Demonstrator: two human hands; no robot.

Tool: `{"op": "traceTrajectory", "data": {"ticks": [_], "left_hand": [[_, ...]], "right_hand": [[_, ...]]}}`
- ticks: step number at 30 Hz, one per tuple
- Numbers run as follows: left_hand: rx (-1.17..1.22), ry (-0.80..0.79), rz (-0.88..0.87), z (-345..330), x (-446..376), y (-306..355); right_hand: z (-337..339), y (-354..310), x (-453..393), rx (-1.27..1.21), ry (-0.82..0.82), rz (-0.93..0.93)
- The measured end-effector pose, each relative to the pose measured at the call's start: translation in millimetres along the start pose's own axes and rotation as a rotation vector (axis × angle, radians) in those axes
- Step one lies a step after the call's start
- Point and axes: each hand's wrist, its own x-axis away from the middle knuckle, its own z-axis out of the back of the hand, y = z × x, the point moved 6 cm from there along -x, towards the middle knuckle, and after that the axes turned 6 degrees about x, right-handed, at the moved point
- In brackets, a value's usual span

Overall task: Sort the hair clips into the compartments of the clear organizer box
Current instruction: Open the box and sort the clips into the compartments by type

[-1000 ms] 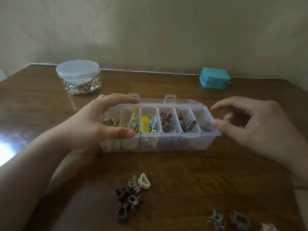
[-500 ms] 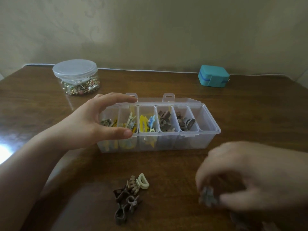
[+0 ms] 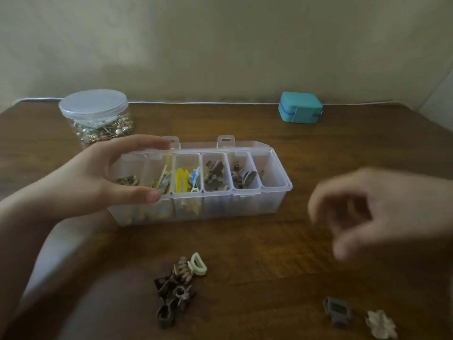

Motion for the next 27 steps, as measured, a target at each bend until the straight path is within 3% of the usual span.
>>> {"op": "traceTrajectory", "data": {"ticks": [2, 4, 7, 10, 12, 14, 16, 19, 24, 27], "left_hand": [[0.002, 0.014, 0.000, 5, 1, -3], [0.015, 0.019, -0.008, 8, 1, -5], [0.036, 0.015, -0.017, 7, 2, -6], [0.051, 0.022, -0.029, 5, 3, -3], [0.039, 0.009, -0.035, 2, 2, -1], [0.030, -0.003, -0.045, -1, 1, -1], [0.024, -0.005, -0.044, -3, 0, -2], [0.018, 0.002, -0.032, -2, 0, -4], [0.031, -0.014, -0.006, -4, 1, -2], [0.040, -0.029, -0.013, -5, 3, 2]], "right_hand": [[-30, -10, 2, 0.049, -0.328, -0.028], [-44, -23, -2, 0.234, -0.378, 0.035], [-53, -32, -8, 0.374, -0.278, 0.116], [-37, -35, -6, 0.323, -0.129, 0.163], [-10, -36, -7, 0.169, 0.203, 0.235], [17, -32, -1, -0.046, 0.643, 0.268], [24, -26, -2, -0.140, 0.893, 0.227], [15, -21, -17, -0.062, 0.907, 0.151], [35, -4, 6, -0.194, 1.004, 0.094], [27, -11, 43, 0.008, 0.850, 0.021]]}}
